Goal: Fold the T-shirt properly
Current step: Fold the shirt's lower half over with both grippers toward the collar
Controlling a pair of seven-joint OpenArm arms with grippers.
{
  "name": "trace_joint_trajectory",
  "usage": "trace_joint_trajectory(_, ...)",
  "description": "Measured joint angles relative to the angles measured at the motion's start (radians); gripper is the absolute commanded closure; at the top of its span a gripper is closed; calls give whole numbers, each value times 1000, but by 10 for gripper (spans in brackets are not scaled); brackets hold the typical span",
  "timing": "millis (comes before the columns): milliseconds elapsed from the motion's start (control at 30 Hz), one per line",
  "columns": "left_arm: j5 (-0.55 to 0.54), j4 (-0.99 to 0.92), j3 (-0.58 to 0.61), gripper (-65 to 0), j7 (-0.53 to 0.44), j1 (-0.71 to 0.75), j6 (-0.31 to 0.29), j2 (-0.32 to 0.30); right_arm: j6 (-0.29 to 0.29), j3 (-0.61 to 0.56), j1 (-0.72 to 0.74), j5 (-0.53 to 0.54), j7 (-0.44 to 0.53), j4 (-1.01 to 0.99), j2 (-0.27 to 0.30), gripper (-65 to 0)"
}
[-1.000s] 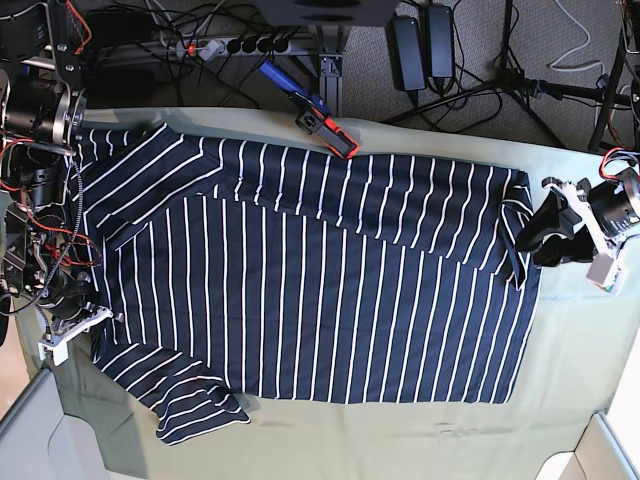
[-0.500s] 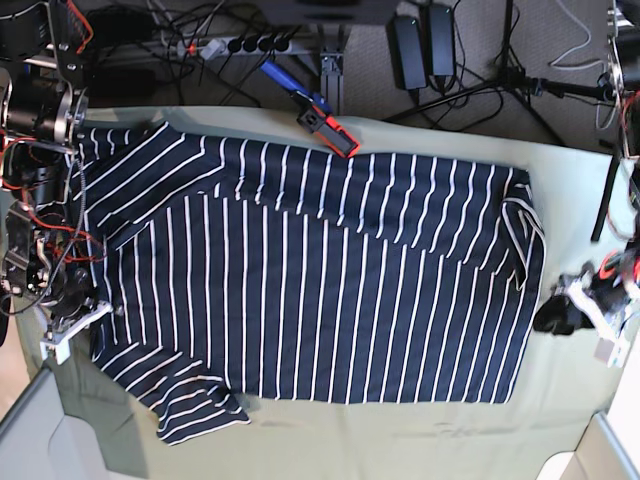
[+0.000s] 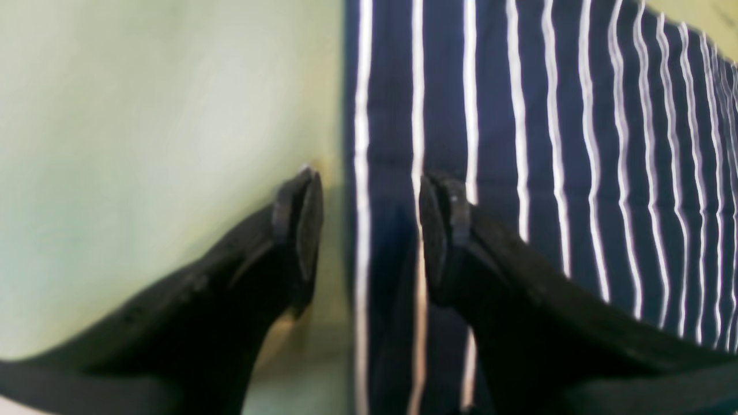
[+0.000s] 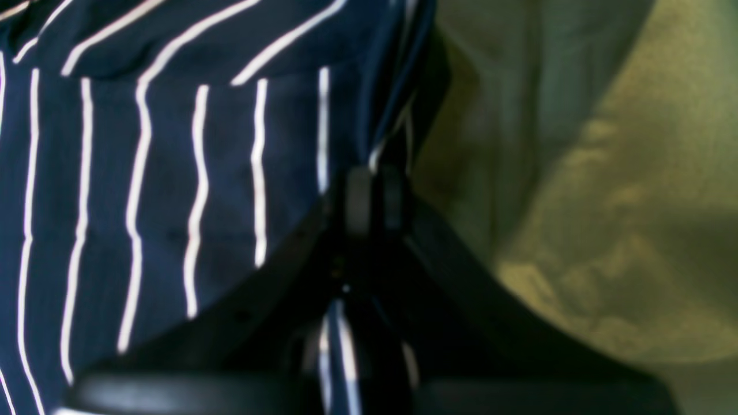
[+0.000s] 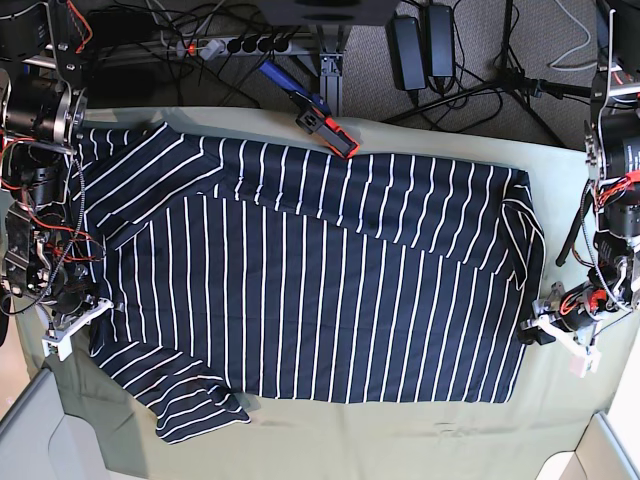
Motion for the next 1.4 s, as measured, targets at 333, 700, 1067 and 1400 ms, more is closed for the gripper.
trace_joint_trajectory(333, -5, 0, 0, -306, -3, -10, 3, 62, 0, 0, -28, 14, 10, 0, 0, 0)
trace_joint_trajectory(700, 42, 0, -1, -91, -30, -10, 23, 83, 0, 0, -33, 14, 15, 2, 0, 0)
trace_joint_trajectory(1067, 61, 18, -1, 0, 14, -33, -64, 53, 0, 0, -33, 14, 13, 2, 3, 0)
trace_joint_trajectory(1400, -290, 264, 58, 0, 357, 17, -77, -68, 2, -1, -79, 165, -171, 128, 96, 0)
